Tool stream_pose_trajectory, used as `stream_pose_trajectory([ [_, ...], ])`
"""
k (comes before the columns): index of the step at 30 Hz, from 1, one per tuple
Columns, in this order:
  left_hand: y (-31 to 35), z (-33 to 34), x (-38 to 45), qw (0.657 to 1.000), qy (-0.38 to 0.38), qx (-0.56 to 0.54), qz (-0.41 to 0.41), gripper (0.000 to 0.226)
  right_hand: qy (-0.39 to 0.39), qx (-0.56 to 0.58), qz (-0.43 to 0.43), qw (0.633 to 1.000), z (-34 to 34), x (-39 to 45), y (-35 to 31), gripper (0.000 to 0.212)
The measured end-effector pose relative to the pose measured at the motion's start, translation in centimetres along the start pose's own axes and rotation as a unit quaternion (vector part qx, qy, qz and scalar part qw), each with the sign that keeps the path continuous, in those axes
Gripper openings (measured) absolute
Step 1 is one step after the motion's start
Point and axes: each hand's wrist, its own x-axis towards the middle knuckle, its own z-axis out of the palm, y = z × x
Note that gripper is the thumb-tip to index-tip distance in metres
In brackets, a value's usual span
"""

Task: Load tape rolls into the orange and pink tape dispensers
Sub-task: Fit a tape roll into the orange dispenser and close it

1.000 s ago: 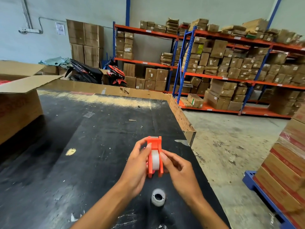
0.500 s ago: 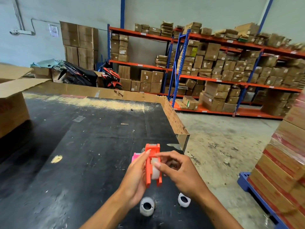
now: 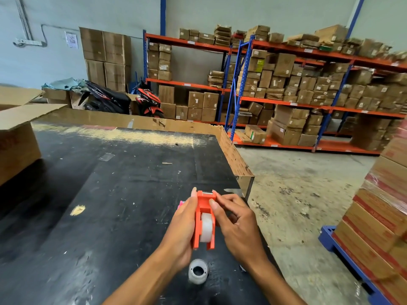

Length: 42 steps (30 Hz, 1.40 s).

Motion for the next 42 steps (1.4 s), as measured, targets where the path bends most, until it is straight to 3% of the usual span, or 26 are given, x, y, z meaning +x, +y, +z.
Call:
stream_pose_trajectory([
  [6, 0.4, -0.8, 0.3, 1.0, 0.017, -0.015, -0.01, 0.052, -0.049, -0.057, -0.006, 0.997, 0.9, 0.1, -0.5, 0.029],
  [9, 0.9, -1.3, 0.5, 1.0, 0.013, -0.018, 0.002, 0.053, -0.025, -0.032, -0.023, 0.999, 0.4, 0.3, -1.7, 0.025],
  [14, 1.1, -2.2, 0.1, 1.0, 0.005, -0.008, -0.01, 0.057, -0.13, -0.082, -0.01, 0.988, 0.2, 0.3, -2.6, 0.018],
  [22, 0.8, -2.7, -0.5, 1.0, -0.007, 0.007, -0.024, 0.052, -0.17, -0.022, -0.039, 0.984, 0.1, 1.3, -2.7, 0.005],
  [31, 0.6, -2.9, -1.4, 0.996, -0.031, 0.076, -0.03, 0.05, -0.128, -0.062, -0.089, 0.986, -1.1, 3.5, -3.1, 0.007],
  [34, 0.8, -2.9, -1.6, 0.995, -0.036, 0.09, -0.019, 0.049, -0.129, -0.034, -0.056, 0.989, -1.0, 3.8, -3.2, 0.011],
  [38, 0.6, -2.7, -1.5, 0.994, -0.036, 0.1, 0.006, 0.048, -0.159, 0.009, 0.069, 0.985, -1.2, 4.4, -2.8, 0.014],
  [42, 0.0, -2.4, -1.1, 0.997, -0.038, 0.056, -0.025, 0.052, -0.188, 0.028, 0.179, 0.965, -1.5, 4.8, -1.8, 0.017],
])
